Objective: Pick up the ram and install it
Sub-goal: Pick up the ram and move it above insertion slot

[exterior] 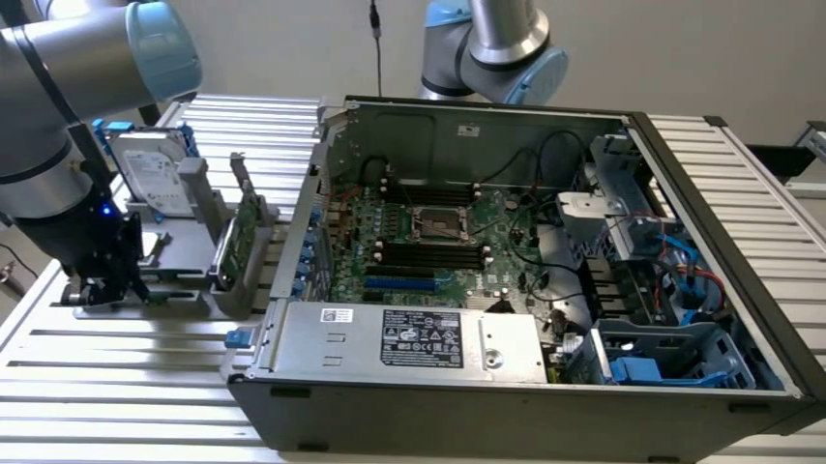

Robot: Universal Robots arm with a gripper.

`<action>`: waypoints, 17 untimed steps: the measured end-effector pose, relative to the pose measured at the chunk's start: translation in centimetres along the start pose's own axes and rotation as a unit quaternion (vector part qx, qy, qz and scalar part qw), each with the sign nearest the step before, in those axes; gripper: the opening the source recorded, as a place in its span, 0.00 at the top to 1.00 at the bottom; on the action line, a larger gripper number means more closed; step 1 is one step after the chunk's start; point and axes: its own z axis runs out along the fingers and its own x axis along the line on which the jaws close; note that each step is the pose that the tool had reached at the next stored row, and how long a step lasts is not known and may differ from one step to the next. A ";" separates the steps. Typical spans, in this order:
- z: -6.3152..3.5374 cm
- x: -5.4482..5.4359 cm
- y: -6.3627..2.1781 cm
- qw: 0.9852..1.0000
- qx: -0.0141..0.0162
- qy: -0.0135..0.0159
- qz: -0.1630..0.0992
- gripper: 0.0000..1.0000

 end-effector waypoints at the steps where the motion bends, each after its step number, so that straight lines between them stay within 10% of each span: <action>1: 0.00 0.0 -0.01 1.000 0.000 0.000 0.000 0.85; 17: -0.02 0.0 -0.15 1.000 0.000 0.000 0.027 0.86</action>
